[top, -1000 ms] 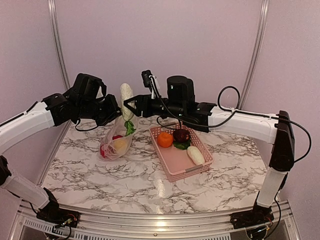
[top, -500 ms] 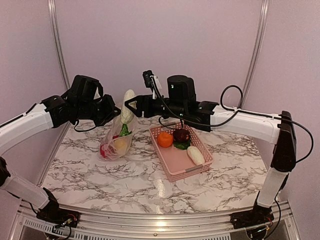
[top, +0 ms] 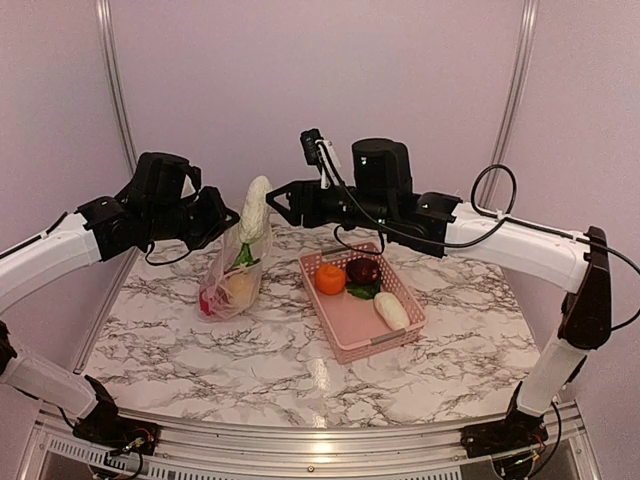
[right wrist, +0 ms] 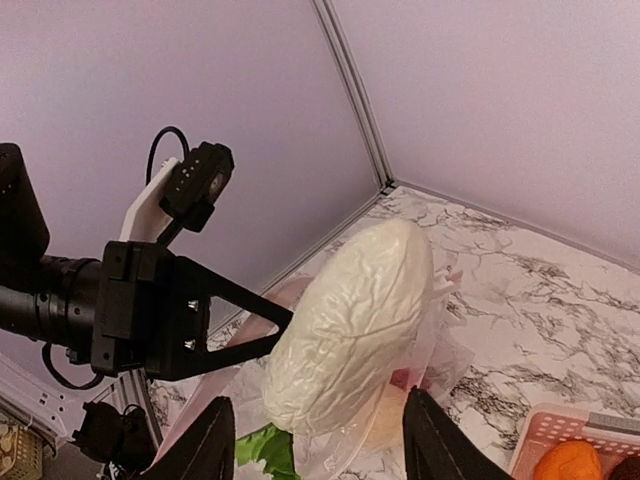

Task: Place the food in the zip-top bag and seal the zipper
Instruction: Place the fake vegetable in the zipper food storage bag, then adjust the zipper food storage bag at the center of the board.

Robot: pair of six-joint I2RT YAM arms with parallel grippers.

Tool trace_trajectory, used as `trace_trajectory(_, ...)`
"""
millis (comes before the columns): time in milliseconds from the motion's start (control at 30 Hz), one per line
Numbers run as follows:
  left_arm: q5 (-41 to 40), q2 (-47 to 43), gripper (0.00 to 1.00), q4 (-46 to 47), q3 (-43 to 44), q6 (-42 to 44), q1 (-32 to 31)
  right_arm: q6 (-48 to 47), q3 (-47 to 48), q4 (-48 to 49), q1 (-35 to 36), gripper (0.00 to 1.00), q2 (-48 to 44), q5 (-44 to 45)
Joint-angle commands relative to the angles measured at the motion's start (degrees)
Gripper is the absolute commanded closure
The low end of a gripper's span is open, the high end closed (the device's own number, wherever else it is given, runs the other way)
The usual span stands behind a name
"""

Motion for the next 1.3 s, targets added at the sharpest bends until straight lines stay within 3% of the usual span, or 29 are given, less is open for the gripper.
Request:
trace_trajectory(0,-2.8,-2.8,1.00,2.1,0.6,3.8,0.4,-0.3,5.4,-12.1,0.5,0.48,2.5,5.9)
trace_trajectory(133,-2.5,-2.4,1.00,2.0,0.7,4.4,0.4,1.0,12.0,-19.8,0.5,0.51,8.5,2.7)
trace_trajectory(300,-1.6,-1.7,1.00,2.0,0.6,4.0,0.4,2.6,13.5,-20.4,0.5,0.54,11.0,-0.8)
trace_trajectory(467,-1.8,-1.9,1.00,1.4,0.6,4.4,0.4,3.3,16.4,-23.5,0.5,0.63,13.5,-1.2)
trace_trajectory(533,-2.1,-2.0,1.00,1.1,0.7,4.7,0.4,3.4,17.1,-24.5,0.5,0.70,14.5,-2.2)
trace_trajectory(633,-2.4,-1.9,1.00,0.1,0.8,5.1,0.4,3.8,18.6,-25.5,0.5,0.89,14.6,-2.6)
trace_trajectory(733,-3.2,-1.6,1.00,-1.6,0.6,5.8,0.4,4.1,23.2,-26.4,0.6,0.99,13.6,-2.9)
trace_trajectory(833,-3.8,-0.4,1.00,-3.6,0.2,7.3,0.5,3.9,27.3,-27.5,0.6,1.00,13.1,-2.1)
trace_trajectory(967,-4.6,0.2,1.00,-6.4,6.5,9.8,0.5,3.0,27.9,-28.5,0.5,1.00,14.0,-4.7)
trace_trajectory(1133,-13.2,-3.5,1.00,-5.2,9.3,14.8,0.6,3.5,26.6,-26.7,0.5,1.00,13.4,-7.6)
trace_trajectory(1200,-12.9,-2.7,1.00,-6.8,9.9,16.4,1.1,3.7,27.1,-25.6,0.5,1.00,12.6,-7.4)
trace_trajectory(1267,-10.5,-1.1,1.00,-9.3,11.2,16.9,1.3,4.5,28.8,-25.7,0.3,0.88,12.4,-7.4)
